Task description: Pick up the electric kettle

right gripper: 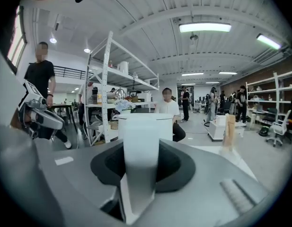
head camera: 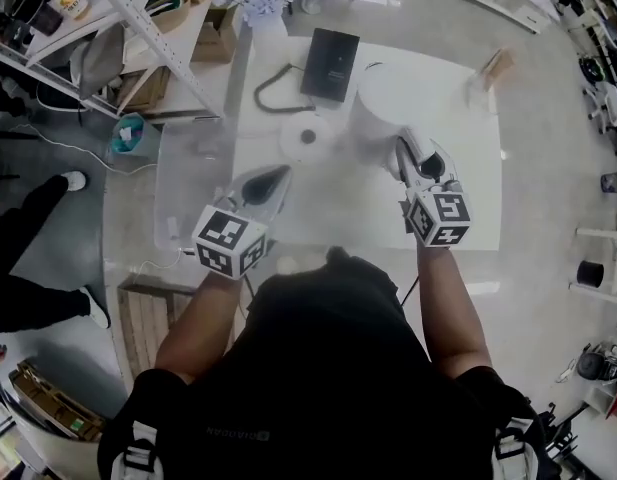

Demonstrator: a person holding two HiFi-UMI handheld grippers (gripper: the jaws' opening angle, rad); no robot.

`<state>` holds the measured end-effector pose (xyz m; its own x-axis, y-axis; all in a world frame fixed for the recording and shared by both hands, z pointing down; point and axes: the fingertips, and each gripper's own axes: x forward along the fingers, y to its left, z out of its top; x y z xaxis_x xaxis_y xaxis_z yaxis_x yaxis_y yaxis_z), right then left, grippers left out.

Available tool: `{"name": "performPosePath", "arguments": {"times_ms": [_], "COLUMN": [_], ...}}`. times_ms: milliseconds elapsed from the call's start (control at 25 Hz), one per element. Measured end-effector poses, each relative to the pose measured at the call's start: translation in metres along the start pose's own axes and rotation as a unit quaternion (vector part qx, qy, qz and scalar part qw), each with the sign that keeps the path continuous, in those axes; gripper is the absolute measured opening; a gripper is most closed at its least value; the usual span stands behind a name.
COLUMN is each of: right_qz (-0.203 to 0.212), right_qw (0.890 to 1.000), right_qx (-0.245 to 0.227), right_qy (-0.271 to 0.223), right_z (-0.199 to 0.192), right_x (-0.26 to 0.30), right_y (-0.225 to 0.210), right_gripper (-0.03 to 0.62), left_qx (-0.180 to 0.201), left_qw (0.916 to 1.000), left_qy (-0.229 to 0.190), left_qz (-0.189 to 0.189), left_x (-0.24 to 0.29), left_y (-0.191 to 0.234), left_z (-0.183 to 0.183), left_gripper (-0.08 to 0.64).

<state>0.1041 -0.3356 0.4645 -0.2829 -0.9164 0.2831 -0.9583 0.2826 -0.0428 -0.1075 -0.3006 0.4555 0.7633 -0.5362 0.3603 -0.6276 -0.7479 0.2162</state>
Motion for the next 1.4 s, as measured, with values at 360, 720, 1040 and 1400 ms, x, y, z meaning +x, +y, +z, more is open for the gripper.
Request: {"name": "performPosePath", "arguments": {"times_ms": [360, 720, 1040, 1400], "right_qz": [-0.098, -0.15, -0.161, -0.162], "right_qw": [0.995, 0.988, 0.986, 0.986], "right_qx": [0.026, 0.046, 0.048, 0.048], "right_qy": [0.001, 0.0, -0.019, -0.001], "right_z": [-0.016, -0.033, -0.041, -0.054], "right_x": [-0.037, -0.056, -0.058, -0.066], "right_y": [-0.08, -0.12, -0.122, -0.114], "right_gripper": [0.13, 0.13, 0.13, 0.132], "left_qx": [0.012, 0.019, 0.02, 0.016], "left_qw": [0.9994, 0.9988, 0.9986, 0.9988], "left_qy": [0.014, 0.022, 0.025, 0.024], "left_qz": [-0.029, -0.039, -0.041, -0.041], "left_x": [0.017, 0.027, 0.027, 0.017], "left_y": [-0.024, -0.031, -0.032, -0.034], "left_z": [-0.002, 0.0, -0.002, -0.007], "left_gripper": [0.003, 0.003, 0.003, 0.003]}}
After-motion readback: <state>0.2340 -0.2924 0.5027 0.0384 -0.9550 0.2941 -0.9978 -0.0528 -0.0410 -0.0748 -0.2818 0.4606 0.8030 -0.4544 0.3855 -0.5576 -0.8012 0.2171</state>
